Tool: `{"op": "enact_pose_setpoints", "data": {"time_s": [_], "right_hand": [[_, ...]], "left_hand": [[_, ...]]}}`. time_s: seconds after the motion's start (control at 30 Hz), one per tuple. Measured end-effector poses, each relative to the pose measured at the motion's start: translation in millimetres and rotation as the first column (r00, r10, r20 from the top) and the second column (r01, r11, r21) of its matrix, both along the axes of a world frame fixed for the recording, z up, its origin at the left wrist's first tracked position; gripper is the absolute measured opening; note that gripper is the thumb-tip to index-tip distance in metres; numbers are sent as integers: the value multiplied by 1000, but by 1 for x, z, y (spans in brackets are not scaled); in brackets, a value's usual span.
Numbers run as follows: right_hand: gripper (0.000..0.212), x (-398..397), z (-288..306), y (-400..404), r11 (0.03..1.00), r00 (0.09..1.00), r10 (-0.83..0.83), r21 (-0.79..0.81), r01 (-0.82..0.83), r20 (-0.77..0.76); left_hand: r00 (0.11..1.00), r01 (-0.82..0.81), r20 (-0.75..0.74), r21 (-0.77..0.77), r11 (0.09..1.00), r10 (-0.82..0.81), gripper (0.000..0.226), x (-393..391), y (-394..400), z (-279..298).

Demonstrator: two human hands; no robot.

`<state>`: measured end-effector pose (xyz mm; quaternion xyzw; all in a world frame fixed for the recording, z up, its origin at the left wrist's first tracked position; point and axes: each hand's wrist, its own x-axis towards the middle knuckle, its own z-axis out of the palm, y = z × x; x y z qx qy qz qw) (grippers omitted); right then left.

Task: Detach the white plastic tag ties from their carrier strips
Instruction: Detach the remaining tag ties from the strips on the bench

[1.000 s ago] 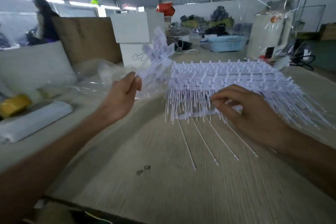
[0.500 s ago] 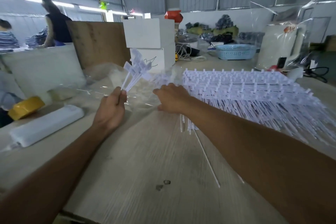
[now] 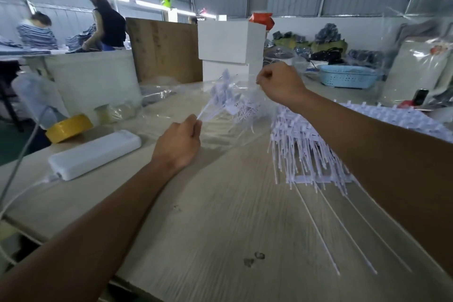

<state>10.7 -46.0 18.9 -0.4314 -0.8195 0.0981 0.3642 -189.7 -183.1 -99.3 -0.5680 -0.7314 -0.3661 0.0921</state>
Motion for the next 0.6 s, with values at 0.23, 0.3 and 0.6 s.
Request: {"op": "enact_pose_setpoints", "data": {"time_s": [0.23,0.3,0.6], "right_hand": [[23,6,9,0,999,999,-12,49,14,-38],[22,4,9,-5,996,999,-5,93,2,35],[20,13,12,-9,956,968,-27,289,-47,248]], "left_hand": [[971,-206,-173,-275,939,163,23,18,14,7],[980,-192,-106,-339,921,166,27,21,34,26],[951,-32,273,-381,924,145,35,26,139,41]]}}
